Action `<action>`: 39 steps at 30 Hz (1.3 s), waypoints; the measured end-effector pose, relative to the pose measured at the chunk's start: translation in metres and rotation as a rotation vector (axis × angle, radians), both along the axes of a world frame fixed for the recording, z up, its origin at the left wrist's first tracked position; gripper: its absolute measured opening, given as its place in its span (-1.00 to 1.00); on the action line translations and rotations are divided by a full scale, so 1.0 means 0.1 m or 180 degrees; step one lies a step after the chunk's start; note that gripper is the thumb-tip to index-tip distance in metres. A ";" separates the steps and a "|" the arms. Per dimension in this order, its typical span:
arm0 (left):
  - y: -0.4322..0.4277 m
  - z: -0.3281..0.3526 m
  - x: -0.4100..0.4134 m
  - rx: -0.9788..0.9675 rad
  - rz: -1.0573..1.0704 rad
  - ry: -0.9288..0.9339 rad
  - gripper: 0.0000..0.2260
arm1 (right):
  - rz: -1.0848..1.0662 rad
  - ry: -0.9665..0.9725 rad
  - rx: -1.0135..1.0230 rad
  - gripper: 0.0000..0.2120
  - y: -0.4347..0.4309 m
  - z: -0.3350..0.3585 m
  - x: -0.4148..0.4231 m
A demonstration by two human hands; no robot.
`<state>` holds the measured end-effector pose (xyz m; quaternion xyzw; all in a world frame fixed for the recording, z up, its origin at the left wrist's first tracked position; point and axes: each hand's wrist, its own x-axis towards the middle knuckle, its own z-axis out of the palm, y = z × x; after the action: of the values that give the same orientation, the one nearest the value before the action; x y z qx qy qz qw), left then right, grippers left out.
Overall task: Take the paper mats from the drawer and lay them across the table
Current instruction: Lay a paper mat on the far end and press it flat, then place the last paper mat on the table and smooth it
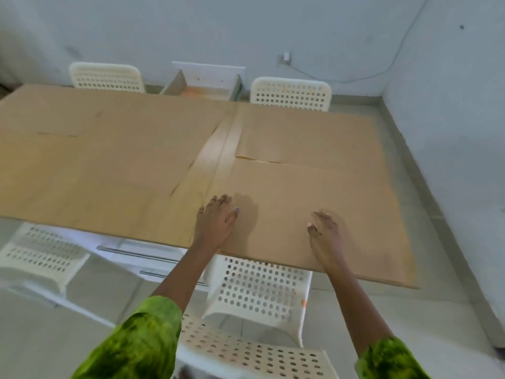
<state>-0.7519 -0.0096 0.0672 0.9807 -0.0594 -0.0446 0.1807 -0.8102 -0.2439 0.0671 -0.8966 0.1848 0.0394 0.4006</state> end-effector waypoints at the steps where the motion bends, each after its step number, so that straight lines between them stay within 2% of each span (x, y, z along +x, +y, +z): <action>1: 0.14 0.04 -0.02 -0.0234 0.0055 -0.0082 -0.59 | -0.0036 -0.0063 0.0274 -0.62 0.20 0.07 0.02; 7: 1.31 0.23 -0.15 -0.1166 0.0349 0.0035 -0.66 | -0.0430 -0.0201 0.1489 -0.75 1.45 0.20 0.14; 14: 2.79 0.47 -0.20 -0.2011 0.0936 0.0134 -0.70 | -0.0292 -0.0137 0.1948 -0.73 2.86 0.27 0.41; 18: 3.22 0.50 0.01 -0.2680 0.1362 0.0253 -0.73 | -0.0205 -0.0134 0.1888 -0.74 3.35 0.29 0.68; 23: 3.38 0.47 0.43 -0.3612 0.1843 0.1010 -0.79 | 0.0027 0.0008 0.1597 -0.78 3.68 0.18 1.20; 27: 3.40 0.41 0.83 -0.3888 0.2111 0.1587 -0.96 | 0.0555 0.0059 0.0860 -0.74 3.82 0.05 1.85; 28: 3.36 0.41 0.83 -0.4030 0.2186 0.1715 -0.95 | 0.0698 0.0089 0.0606 -0.73 3.80 0.07 1.92; 31: 3.31 0.35 1.03 -0.4162 0.2278 0.1957 -0.62 | 0.0981 0.0227 0.0060 -0.67 3.81 0.01 2.28; 32: 3.28 0.34 1.11 -0.4356 0.2390 0.2005 -0.56 | 0.1093 0.0259 -0.0128 -0.65 3.81 -0.01 2.40; 33: 3.24 0.33 1.19 -0.4487 0.2511 0.2066 -0.56 | 0.1172 0.0288 -0.0296 -0.63 3.81 -0.02 2.50; 36: 3.08 0.41 1.38 -0.4673 0.2667 0.2352 -0.78 | 0.1350 0.0421 -0.0717 -0.59 3.75 -0.07 2.71; 39: 2.94 0.43 1.56 -0.4921 0.2893 0.2318 -0.68 | 0.1411 0.0511 -0.0923 -0.63 3.71 -0.11 2.77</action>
<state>-0.5957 0.2842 0.1103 0.4465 0.3724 -0.2202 0.7833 -0.5331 0.1271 0.0564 -0.9571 0.0190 0.1702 0.2337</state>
